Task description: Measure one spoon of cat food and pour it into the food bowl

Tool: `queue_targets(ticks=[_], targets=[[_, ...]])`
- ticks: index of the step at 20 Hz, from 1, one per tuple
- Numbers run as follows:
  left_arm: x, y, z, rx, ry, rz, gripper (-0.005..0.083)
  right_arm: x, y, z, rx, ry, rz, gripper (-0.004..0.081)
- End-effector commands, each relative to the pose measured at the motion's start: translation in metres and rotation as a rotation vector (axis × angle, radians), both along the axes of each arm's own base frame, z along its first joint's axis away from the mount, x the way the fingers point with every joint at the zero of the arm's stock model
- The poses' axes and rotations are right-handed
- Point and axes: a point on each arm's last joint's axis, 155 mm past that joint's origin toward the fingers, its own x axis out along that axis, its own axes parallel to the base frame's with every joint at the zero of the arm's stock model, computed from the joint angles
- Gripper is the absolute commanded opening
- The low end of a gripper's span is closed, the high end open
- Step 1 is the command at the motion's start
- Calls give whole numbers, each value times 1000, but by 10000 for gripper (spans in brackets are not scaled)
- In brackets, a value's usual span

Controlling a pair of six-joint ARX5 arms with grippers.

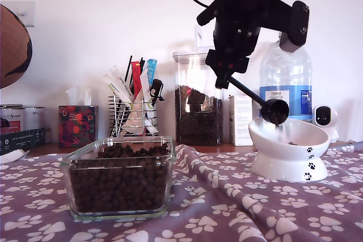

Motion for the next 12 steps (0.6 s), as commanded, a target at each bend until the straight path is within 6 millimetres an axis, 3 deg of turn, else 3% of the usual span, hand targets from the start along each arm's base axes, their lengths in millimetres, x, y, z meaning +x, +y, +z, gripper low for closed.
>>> queue_targets(ticks=[1,12], targets=[[3,-7,-8,2,-16,4,-23,2,1,4,7,-12,1,-10],[0,-9,5,12,-83,33,-22,3,2,5,9,-20,2,-10]])
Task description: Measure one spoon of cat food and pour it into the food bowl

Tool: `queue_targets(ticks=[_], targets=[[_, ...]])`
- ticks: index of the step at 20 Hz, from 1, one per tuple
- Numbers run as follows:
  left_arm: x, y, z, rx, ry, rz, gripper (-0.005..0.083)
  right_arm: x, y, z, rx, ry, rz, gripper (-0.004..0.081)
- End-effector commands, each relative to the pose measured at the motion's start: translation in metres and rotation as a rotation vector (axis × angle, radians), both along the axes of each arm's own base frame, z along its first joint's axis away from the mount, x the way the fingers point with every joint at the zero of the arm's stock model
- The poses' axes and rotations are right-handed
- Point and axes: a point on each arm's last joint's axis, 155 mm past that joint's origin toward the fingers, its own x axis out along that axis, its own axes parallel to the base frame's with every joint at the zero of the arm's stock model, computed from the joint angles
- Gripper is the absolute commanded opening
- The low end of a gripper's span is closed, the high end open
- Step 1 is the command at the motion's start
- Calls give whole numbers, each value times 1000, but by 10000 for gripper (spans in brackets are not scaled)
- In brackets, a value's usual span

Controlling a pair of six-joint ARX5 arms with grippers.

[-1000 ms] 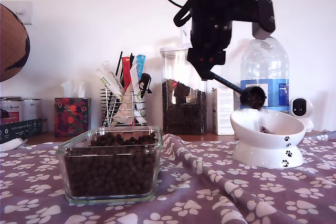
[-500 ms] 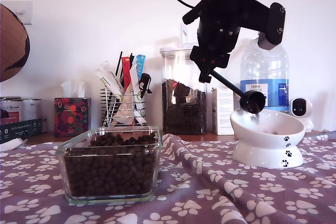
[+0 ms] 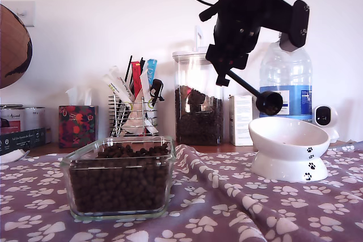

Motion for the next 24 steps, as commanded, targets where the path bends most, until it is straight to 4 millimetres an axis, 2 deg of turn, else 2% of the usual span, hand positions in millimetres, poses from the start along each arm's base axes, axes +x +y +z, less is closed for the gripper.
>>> queue_targets(ticks=[1,8,18,24], targets=[[-1,-8,-9,12,-4,-4,-22,2,1,5,7,-16,2,-10],[-7,-4,0,41,-52,35,-22,2,1,4,7,-14,2,-10],[-22,-12,-9,60,-20,3,-21,-7,-1,-1,-3,27,1,0],[-14,-10,2,58,-69,25,-21,-7,-1,-1,-2,26,2,0]])
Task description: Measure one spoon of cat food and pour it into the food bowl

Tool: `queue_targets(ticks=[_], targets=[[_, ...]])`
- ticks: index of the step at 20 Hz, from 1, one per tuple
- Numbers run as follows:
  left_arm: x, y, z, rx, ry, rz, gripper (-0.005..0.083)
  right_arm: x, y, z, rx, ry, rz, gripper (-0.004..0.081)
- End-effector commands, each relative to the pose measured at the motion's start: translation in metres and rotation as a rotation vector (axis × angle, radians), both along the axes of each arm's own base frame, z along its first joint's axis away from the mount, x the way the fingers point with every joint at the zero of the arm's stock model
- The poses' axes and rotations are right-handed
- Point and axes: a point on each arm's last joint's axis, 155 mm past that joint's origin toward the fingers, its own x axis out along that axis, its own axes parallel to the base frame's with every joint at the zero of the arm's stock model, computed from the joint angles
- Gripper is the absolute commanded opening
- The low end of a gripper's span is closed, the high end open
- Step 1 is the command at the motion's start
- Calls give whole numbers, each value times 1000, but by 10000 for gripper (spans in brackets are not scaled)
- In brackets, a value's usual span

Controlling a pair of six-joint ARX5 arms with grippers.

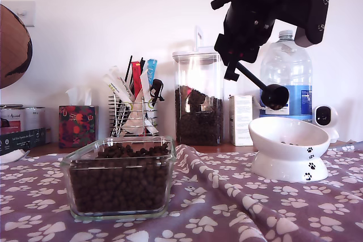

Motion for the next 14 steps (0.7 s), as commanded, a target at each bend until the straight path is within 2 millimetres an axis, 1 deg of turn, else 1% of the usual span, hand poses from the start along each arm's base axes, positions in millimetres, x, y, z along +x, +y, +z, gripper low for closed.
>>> queue_targets(ticks=[1,7,14], targets=[[5,-3,-9,3,-5,10,-21,1,1,4,6,-12,1,0],[5,-4,-10,1,2,3,-21,1,1,7,10,-27,2,0],[16,0,-3,-17,-28,20,-21,6,2,9,15,-49,2,0]])
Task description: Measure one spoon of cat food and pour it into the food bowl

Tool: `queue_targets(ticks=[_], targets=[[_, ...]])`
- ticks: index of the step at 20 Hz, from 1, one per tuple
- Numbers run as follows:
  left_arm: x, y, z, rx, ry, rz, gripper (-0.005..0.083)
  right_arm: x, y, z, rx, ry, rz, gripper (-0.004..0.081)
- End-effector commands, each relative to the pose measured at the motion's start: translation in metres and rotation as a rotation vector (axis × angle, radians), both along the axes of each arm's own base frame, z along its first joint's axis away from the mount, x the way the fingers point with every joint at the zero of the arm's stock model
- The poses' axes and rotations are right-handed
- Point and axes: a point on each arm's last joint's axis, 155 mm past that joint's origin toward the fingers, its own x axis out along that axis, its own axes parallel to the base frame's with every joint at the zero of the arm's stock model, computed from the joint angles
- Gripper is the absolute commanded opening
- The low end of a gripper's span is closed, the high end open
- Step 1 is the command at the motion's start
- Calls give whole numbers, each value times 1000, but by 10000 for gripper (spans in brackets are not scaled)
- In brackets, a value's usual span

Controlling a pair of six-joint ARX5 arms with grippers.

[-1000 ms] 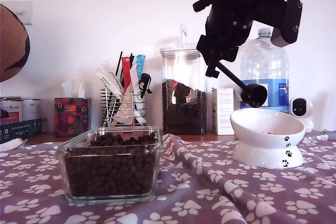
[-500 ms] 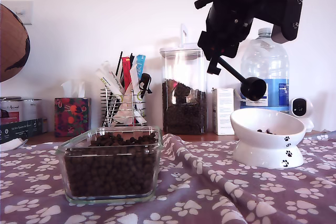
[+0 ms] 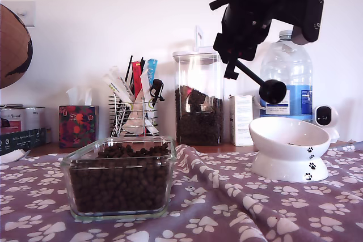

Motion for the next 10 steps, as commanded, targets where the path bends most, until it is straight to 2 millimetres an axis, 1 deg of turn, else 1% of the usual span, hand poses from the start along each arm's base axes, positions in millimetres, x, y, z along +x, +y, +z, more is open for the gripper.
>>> queue_targets(ticks=[1,3,4,7,9,10], targets=[[4,-4,-10,17,1,2,-21,2,1,5,8,-17,2,0],[6,-1,-6,13,-21,24,-21,3,2,5,9,-22,2,0],[3,0,-7,26,-16,23,-21,4,2,6,9,-24,2,0],[-4,-11,-6,5,-19,-1,-21,4,2,5,9,-23,2,0],[-15,-21,-12,17,8,-40,-21,4,2,6,10,-26,2,0],[-14,-22,-12,9,10,-47,-21,5,2,6,11,-31,2,0]])
